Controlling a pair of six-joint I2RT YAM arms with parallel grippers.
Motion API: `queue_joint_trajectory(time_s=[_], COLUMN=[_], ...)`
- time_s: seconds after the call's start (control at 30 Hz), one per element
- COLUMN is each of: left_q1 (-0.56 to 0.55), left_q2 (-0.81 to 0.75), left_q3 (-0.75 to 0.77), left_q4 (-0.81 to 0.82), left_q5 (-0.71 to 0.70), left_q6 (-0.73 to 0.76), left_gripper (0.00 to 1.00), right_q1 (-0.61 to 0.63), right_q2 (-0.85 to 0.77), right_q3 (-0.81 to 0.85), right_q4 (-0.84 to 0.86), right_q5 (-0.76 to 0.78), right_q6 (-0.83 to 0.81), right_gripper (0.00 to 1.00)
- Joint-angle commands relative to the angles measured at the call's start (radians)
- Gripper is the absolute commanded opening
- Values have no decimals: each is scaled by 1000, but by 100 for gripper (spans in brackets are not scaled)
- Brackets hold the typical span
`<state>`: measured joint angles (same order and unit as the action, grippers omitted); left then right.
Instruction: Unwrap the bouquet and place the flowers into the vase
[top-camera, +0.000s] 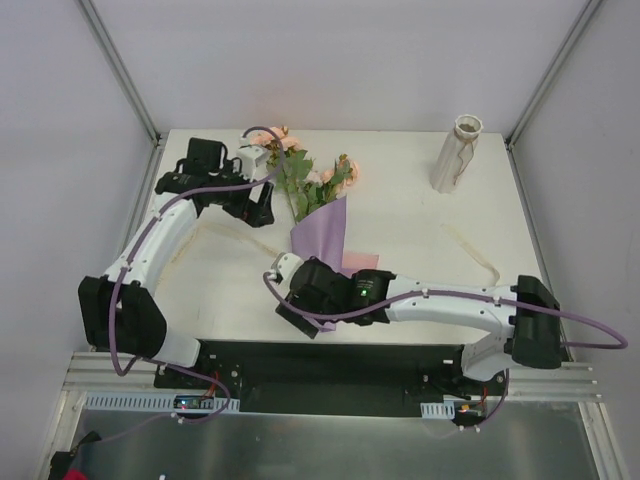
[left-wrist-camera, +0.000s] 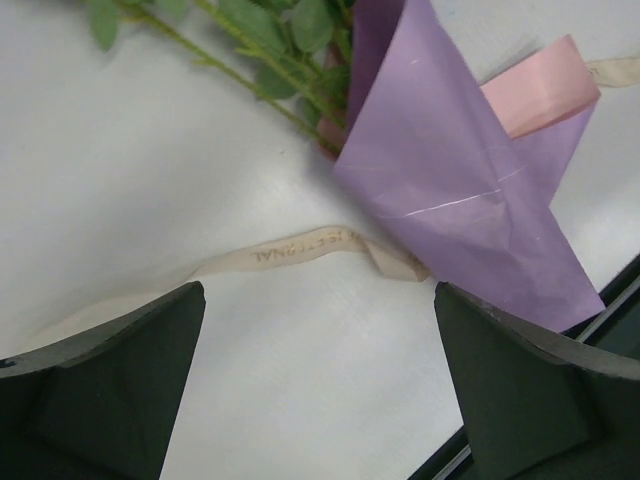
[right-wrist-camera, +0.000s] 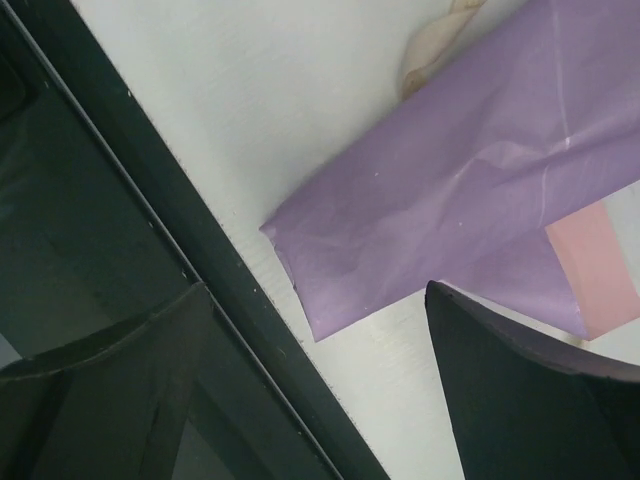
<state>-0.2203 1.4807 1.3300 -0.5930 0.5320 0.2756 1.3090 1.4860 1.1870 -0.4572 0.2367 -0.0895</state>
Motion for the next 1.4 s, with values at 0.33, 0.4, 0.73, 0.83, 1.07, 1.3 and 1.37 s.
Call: queue_joint_trajectory(time_s=[0.33,0.4,0.73,0.83,1.07,1.3,1.37], left_q1=[185,185,185,185,185,185,185], left_q2=[-261,-273,-281,-281,-278,-301,-307], left_q3=[-235,-239,-235,-236,-232,-236,-239], left_q4=[-96,-96,-100,-100,-100,-100,-100], left_q5=[-60,-53,-47,-47,-41,-46,-46], left_q6=[-35,-42,-38,-35,-42,-27,-23], left_gripper=[99,99,99,99,99,99,99], right_q1=[176,182,194,196,203,217,217], right_q2=[244,264,347,349,359,369,352], right_q3=[111,102,88,74,62,63,50], right_q4=[-186,-156,-75,-57,3,-1,3], right_q5=[279,308,358,381,495,469,445], right_q6=[-266,-277,-315,-328,-335,-342,-328], right_gripper=[88,86,80,79,66,72,74])
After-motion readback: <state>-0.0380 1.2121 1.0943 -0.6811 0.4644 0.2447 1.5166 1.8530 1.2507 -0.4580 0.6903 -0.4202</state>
